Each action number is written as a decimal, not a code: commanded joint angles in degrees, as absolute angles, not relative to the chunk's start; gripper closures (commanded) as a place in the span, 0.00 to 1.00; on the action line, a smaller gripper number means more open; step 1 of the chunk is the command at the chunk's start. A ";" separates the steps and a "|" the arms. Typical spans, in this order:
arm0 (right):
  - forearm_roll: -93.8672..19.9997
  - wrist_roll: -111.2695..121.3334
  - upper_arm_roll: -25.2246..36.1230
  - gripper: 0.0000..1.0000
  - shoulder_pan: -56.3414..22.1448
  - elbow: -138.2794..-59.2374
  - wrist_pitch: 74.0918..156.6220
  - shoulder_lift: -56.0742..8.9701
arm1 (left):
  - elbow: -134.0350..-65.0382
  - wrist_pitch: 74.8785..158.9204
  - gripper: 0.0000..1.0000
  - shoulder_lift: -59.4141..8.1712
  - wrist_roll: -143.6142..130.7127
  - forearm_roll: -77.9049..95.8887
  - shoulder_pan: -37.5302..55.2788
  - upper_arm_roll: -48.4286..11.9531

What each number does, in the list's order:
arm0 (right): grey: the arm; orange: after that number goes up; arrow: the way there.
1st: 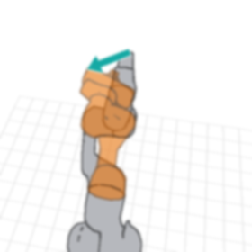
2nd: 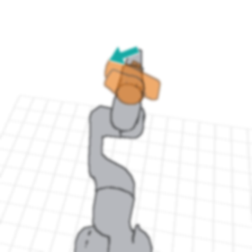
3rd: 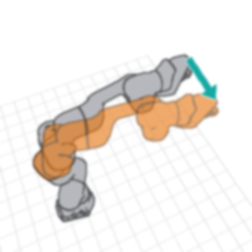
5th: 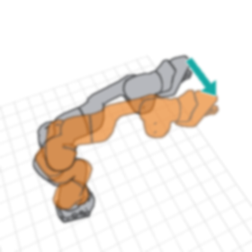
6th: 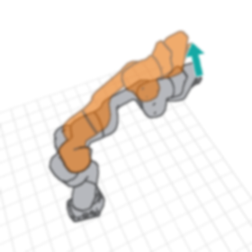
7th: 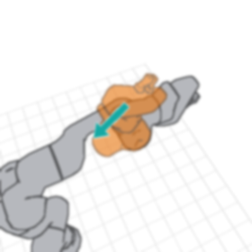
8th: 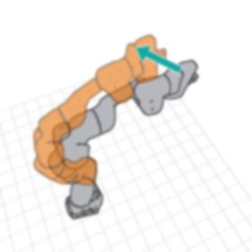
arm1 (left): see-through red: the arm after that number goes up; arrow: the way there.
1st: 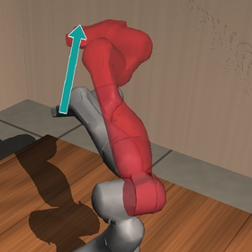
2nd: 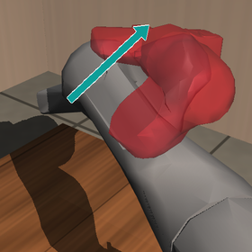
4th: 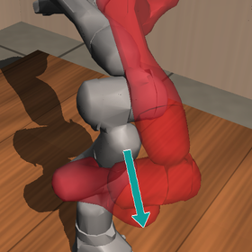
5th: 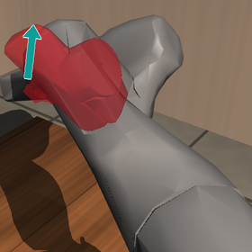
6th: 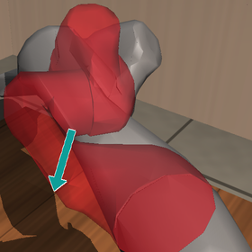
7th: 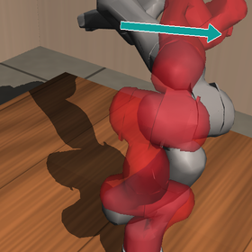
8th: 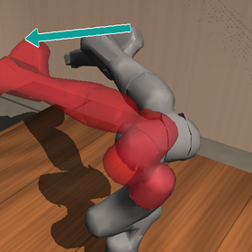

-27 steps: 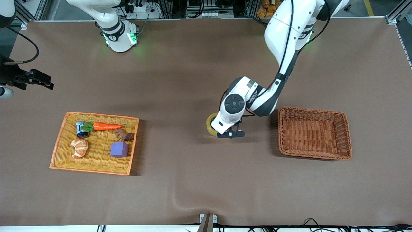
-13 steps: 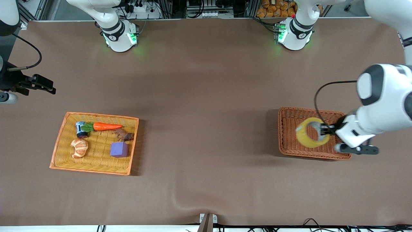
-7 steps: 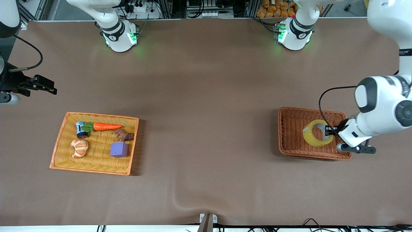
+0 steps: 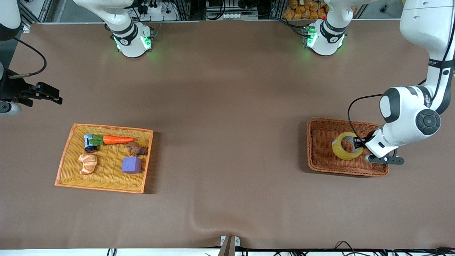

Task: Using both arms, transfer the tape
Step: 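Lift the tape roll with the left gripper into the brown basket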

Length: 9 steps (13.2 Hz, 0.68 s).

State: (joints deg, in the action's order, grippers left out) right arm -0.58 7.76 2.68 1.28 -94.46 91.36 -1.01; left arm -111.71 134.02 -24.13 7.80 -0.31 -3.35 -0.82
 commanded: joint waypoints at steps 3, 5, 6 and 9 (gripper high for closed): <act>-1.41 8.87 2.90 0.00 1.75 -93.43 90.18 -1.32 | -114.61 138.87 0.72 -24.78 8.70 -1.23 -4.75 -1.49; -1.41 11.41 3.08 0.00 2.63 -93.43 89.82 -1.32 | -114.26 138.96 0.00 -24.44 8.35 -1.14 -4.83 -1.49; -1.41 11.51 3.08 0.00 2.72 -93.43 89.82 -1.32 | -114.00 138.78 0.00 -24.00 8.09 -1.14 -4.75 -1.49; -1.41 11.51 2.99 0.00 2.20 -93.34 90.26 -1.49 | -112.33 135.73 0.00 -19.10 8.00 -0.45 -4.75 -1.76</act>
